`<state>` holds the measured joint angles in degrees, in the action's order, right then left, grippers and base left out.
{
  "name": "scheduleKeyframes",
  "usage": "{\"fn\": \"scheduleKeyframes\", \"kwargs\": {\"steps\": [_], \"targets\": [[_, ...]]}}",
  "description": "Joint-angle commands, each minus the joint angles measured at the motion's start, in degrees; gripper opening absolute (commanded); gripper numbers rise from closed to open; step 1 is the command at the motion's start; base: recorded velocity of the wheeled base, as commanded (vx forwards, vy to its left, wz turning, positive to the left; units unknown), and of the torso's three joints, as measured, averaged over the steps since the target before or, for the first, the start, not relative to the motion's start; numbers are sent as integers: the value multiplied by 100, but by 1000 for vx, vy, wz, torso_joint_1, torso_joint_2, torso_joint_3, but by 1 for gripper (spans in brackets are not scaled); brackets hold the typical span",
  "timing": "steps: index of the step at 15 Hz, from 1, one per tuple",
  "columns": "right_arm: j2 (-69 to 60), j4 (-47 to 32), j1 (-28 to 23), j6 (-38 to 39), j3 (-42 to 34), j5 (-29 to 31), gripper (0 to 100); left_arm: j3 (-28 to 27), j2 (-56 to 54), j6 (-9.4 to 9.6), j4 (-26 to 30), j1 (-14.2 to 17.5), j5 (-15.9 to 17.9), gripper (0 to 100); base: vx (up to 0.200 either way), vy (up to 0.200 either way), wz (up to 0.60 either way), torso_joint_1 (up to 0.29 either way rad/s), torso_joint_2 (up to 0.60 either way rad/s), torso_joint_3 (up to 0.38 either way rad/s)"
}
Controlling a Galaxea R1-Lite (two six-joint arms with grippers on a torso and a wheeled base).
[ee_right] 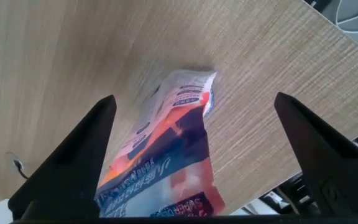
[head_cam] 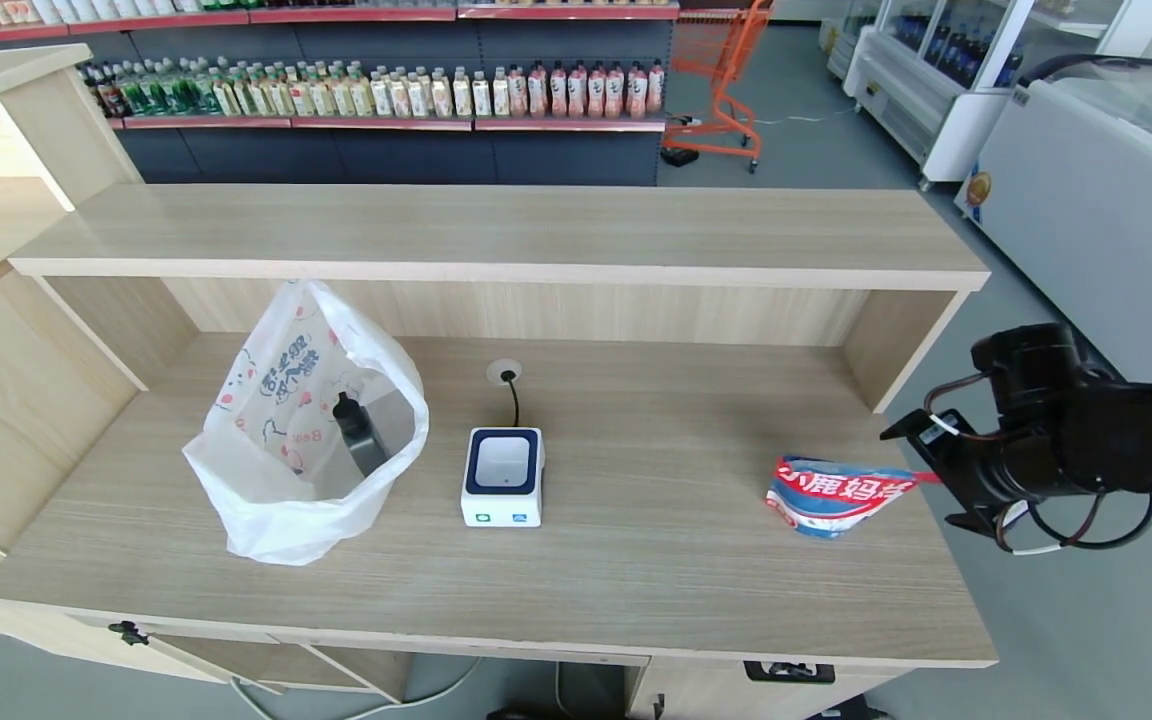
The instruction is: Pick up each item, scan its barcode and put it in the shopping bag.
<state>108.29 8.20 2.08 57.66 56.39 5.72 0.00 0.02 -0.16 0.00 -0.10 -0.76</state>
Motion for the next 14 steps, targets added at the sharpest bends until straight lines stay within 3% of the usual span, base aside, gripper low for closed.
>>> {"fn": "scheduleKeyframes", "kwargs": {"steps": [1, 8, 14], "targets": [[421, -3, 108, -80, 241, -9, 100, 0, -2, -2, 0, 1, -4, 100, 0, 0, 0, 0, 0, 0], [34, -21, 583, -71, 267, 0, 100, 0, -2, -2, 0, 1, -4, 100, 0, 0, 0, 0, 0, 0], [817, 6, 644, -88, 539, 87, 100, 0, -2, -2, 0, 1, -4, 100, 0, 0, 0, 0, 0, 0]]}}
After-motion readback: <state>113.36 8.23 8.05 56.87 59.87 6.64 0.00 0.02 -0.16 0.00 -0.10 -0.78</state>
